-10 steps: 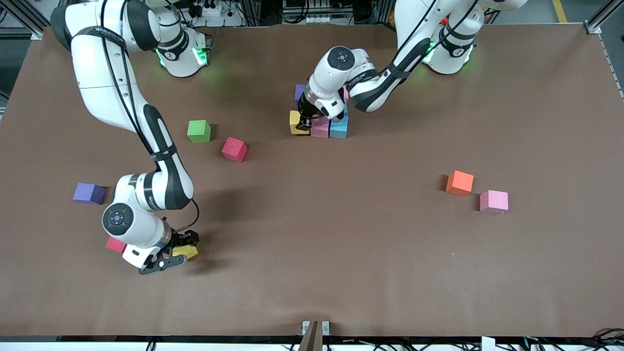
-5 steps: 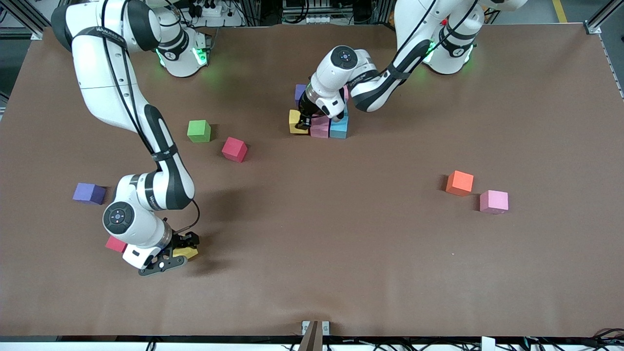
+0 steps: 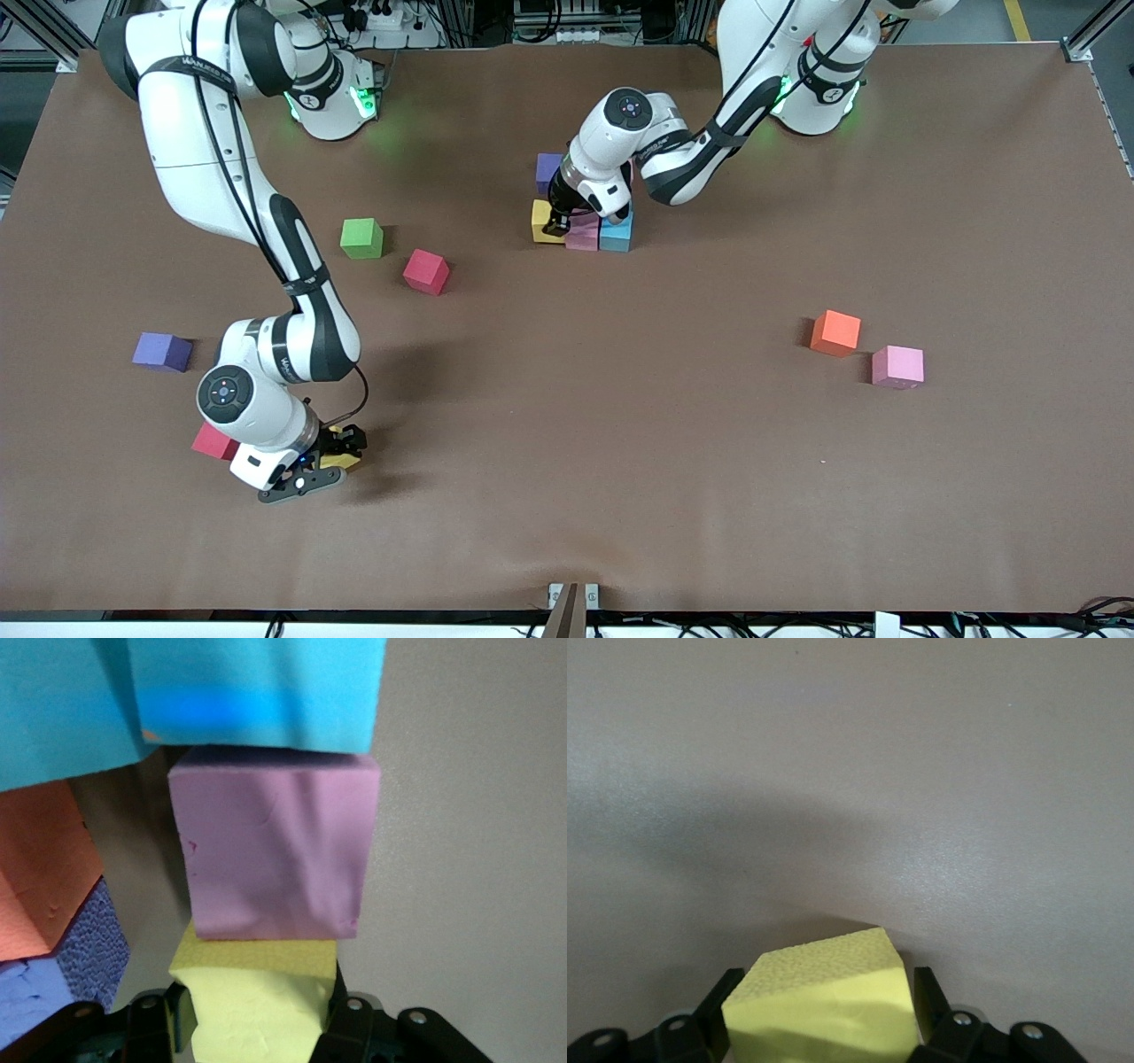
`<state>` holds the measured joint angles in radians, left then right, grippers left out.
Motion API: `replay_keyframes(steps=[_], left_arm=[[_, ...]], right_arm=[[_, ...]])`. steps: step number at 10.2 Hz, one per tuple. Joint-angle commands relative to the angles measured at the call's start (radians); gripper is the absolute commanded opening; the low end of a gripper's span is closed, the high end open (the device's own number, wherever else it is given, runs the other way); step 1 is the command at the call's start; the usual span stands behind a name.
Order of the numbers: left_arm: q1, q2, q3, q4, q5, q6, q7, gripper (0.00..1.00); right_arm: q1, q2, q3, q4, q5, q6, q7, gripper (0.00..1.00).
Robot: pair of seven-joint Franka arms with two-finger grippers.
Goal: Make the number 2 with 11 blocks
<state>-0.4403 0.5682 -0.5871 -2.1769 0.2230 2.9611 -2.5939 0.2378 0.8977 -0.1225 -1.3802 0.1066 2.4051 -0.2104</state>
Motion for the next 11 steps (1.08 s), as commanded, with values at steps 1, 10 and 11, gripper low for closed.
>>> replay_keyframes(steps=[1, 10, 11], left_arm=[[0.015, 0.016, -0.004, 0.006, 0.032, 0.021, 0.005, 0.1], [0.02, 0.059, -0.002, 0.051, 0.03, 0.019, 0.015, 0.3], [0.02, 0.059, -0.002, 0.051, 0.03, 0.019, 0.015, 0.29]], right_arm=[[-0.002, 0.018, 0.001, 0.033, 0.012, -0.004, -0.003, 0.61], [-0.006, -0.069, 0.0, -0.006, 0.022, -0.017, 0.011, 0.55], [-0.002, -0.089, 0.0, -0.022, 0.022, -0.018, 0.043, 0.55]])
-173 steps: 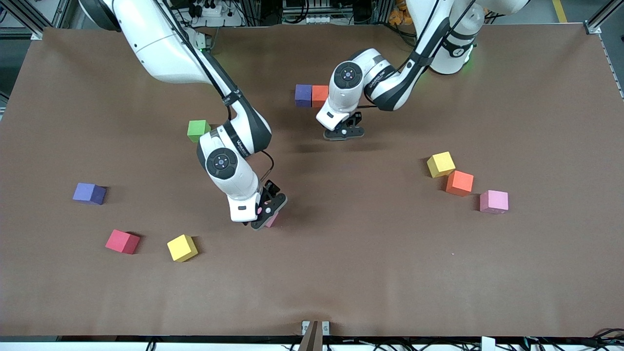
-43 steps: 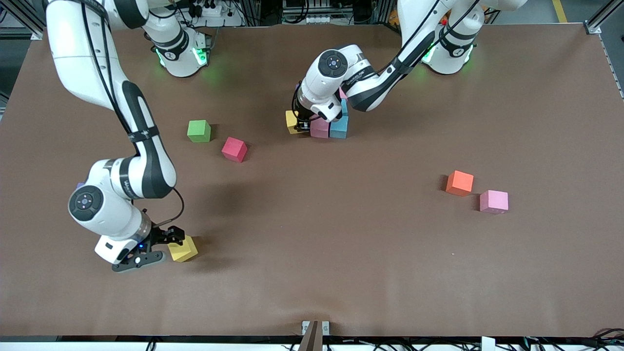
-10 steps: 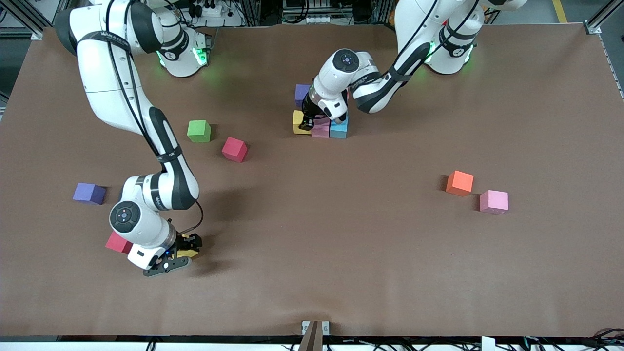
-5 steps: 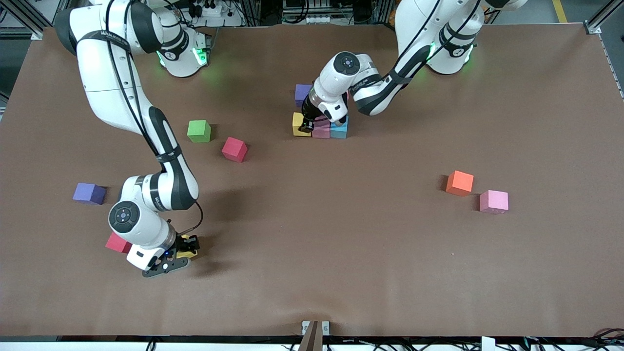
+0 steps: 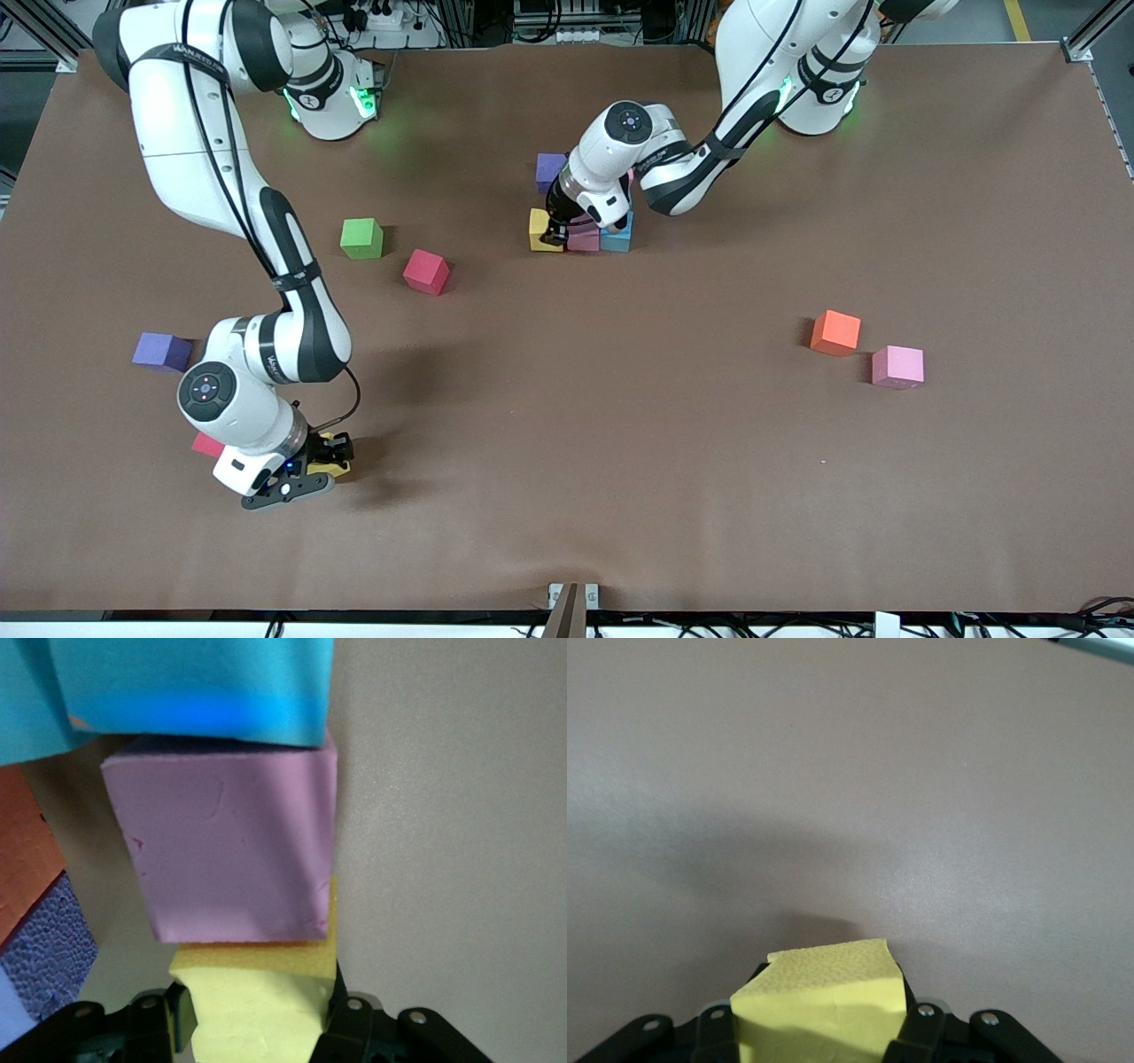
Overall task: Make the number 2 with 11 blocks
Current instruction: 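Lift the yellow block with the right gripper while the left presses yellow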
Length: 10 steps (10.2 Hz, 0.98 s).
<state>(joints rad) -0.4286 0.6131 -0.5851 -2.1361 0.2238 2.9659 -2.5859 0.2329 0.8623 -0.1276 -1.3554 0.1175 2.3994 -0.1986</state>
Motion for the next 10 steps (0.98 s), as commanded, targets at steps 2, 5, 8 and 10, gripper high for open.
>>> replay_keyframes(steps=[2, 5, 8, 10], left_arm=[[0.01, 0.014, -0.004, 0.008, 0.029, 0.012, 0.007, 0.25], [0.018, 0.013, -0.004, 0.008, 0.029, 0.008, 0.007, 0.25], [0.016, 0.011, -0.007, 0.01, 0.029, -0.002, 0.007, 0.24], [0.016, 0.008, -0.007, 0.01, 0.029, -0.017, 0.006, 0.28]], right_arm=[[0.008, -0.107, 0.005, -0.105, 0.011, -0.013, 0.12, 0.55], [0.034, -0.154, 0.005, -0.152, 0.019, -0.013, 0.284, 0.55], [0.069, -0.18, 0.003, -0.175, 0.024, -0.013, 0.413, 0.56], [0.062, -0.236, 0.003, -0.235, 0.024, -0.011, 0.423, 0.56]])
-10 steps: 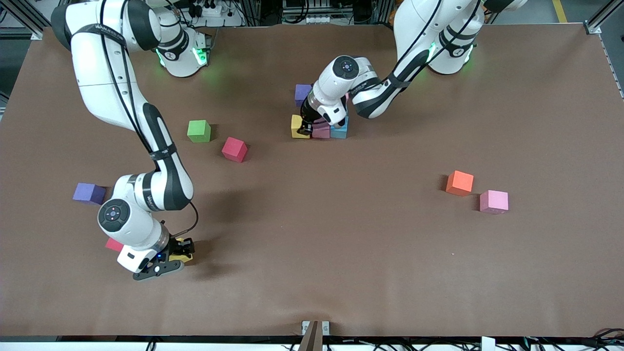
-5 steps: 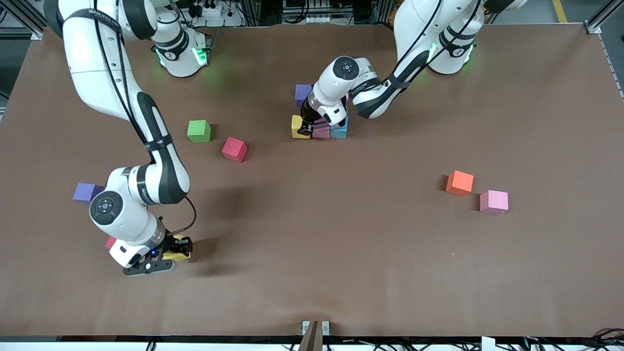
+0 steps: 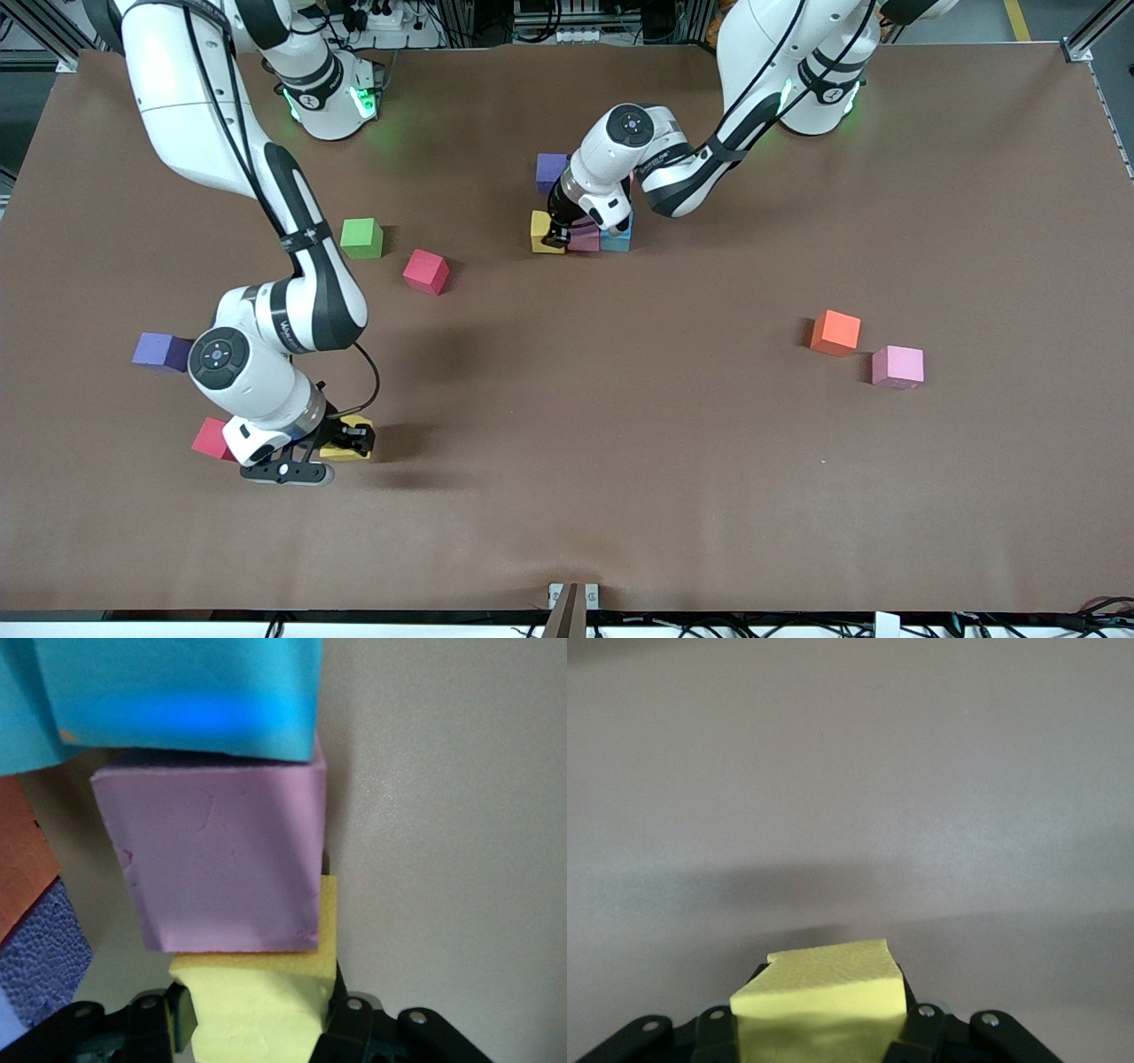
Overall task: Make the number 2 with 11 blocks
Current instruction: 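Lift the yellow block with the right gripper while the left presses yellow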
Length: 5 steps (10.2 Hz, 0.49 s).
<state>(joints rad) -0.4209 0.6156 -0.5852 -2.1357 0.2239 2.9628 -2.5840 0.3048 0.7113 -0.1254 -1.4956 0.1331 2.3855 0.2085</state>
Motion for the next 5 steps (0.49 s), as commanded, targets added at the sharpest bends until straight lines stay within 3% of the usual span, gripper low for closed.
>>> replay_keyframes(steps=[1, 2, 3, 4, 5], left_arm=[[0.008, 0.007, -0.007, 0.01, 0.031, -0.016, 0.005, 0.38], [0.008, 0.009, -0.007, 0.008, 0.029, -0.017, 0.007, 0.57], [0.008, 0.009, -0.007, 0.008, 0.031, -0.018, 0.007, 0.89], [0.007, 0.009, -0.007, 0.01, 0.029, -0.018, 0.007, 1.0], [0.008, 0.003, -0.005, 0.01, 0.031, -0.019, 0.007, 1.0]], right_arm=[[-0.015, -0.099, 0.003, -0.11, 0.008, 0.001, 0.011, 0.56], [-0.015, -0.102, 0.003, -0.112, 0.01, 0.001, 0.011, 0.56], [-0.01, -0.102, 0.001, -0.112, 0.01, 0.003, 0.017, 0.56], [-0.006, -0.104, 0.003, -0.114, 0.01, 0.001, 0.037, 0.56], [-0.004, -0.107, 0.003, -0.115, 0.01, 0.001, 0.054, 0.56]])
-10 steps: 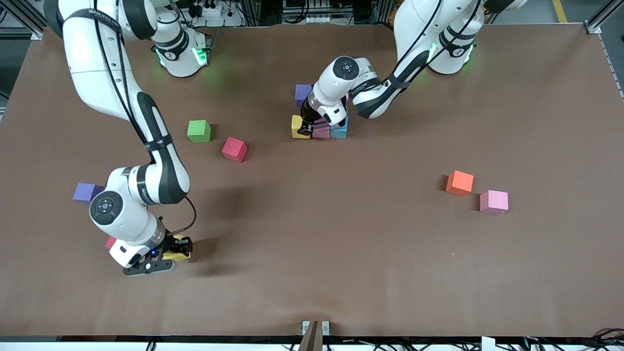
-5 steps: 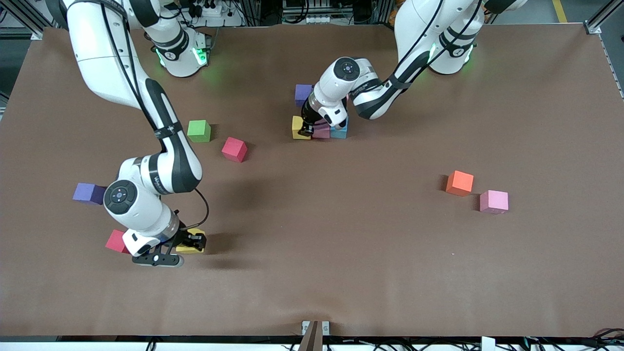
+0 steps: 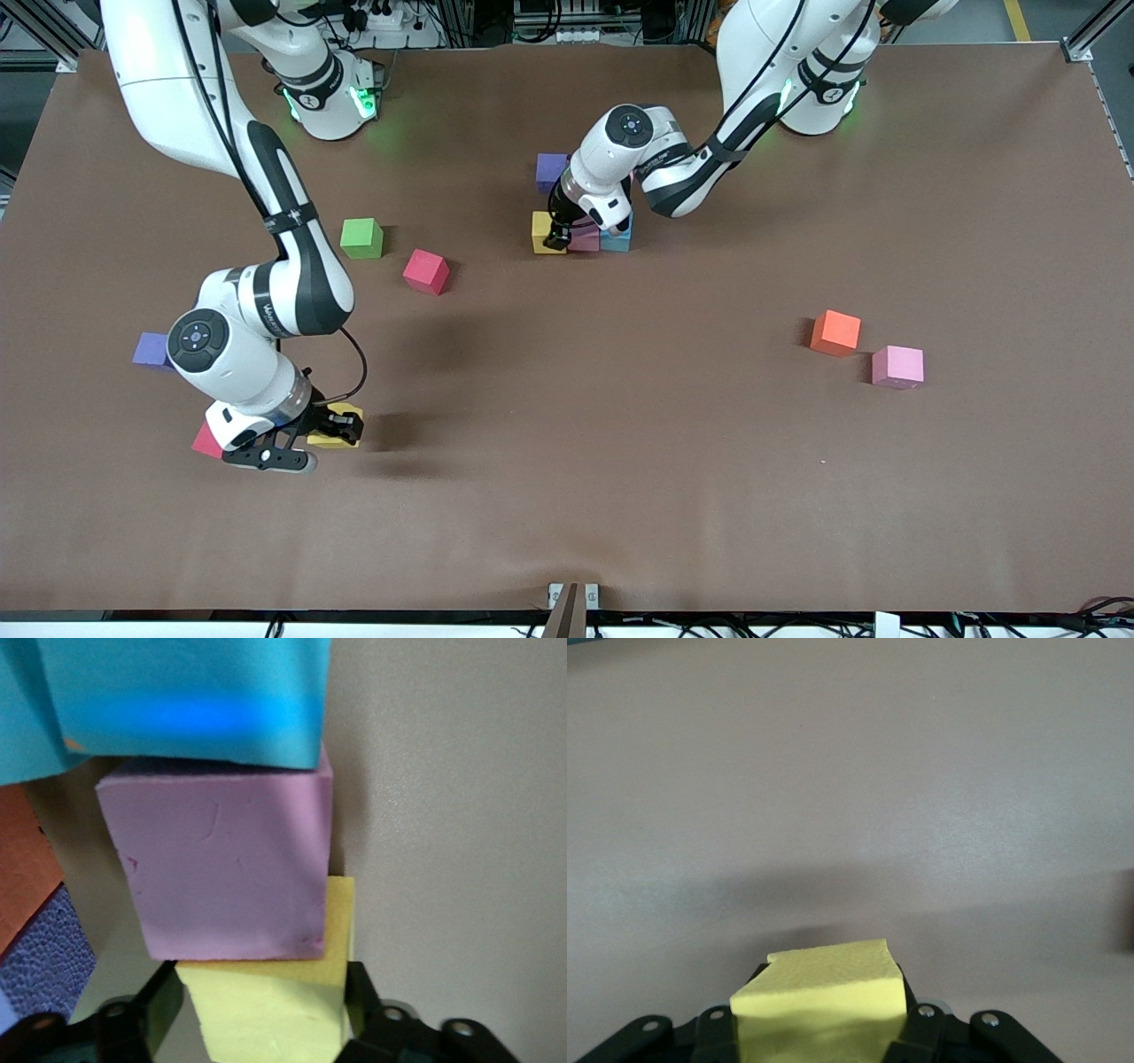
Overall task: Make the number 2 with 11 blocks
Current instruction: 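Lift the yellow block with the right gripper while the left presses yellow, then carry the yellow block to the figure with the right gripper while the left withdraws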
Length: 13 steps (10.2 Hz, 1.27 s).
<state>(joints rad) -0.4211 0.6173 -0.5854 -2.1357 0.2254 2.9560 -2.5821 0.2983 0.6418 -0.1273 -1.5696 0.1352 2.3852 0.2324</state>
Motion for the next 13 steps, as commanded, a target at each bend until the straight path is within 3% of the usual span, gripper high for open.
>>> replay_keyframes(steps=[1, 4, 8, 10, 13], left_arm=[[0.01, -0.007, -0.007, 0.01, 0.029, -0.029, 0.005, 1.0], [0.01, -0.019, -0.007, 0.028, 0.029, -0.058, 0.007, 1.0], [0.042, -0.141, -0.054, 0.039, 0.028, -0.179, 0.004, 1.0], [0.068, -0.233, -0.076, 0.075, 0.025, -0.314, 0.007, 1.0], [0.122, -0.26, -0.077, 0.182, 0.025, -0.481, 0.118, 1.0]], right_arm=[[0.002, -0.039, 0.005, -0.041, 0.007, 0.002, 0.03, 0.56], [0.002, -0.05, 0.005, -0.058, 0.007, 0.003, 0.034, 0.56], [0.012, -0.068, 0.005, -0.069, 0.007, -0.007, 0.036, 0.56], [0.027, -0.106, 0.005, -0.114, 0.007, -0.012, 0.059, 0.56], [0.109, -0.174, 0.003, -0.206, 0.007, -0.011, 0.158, 0.56]])
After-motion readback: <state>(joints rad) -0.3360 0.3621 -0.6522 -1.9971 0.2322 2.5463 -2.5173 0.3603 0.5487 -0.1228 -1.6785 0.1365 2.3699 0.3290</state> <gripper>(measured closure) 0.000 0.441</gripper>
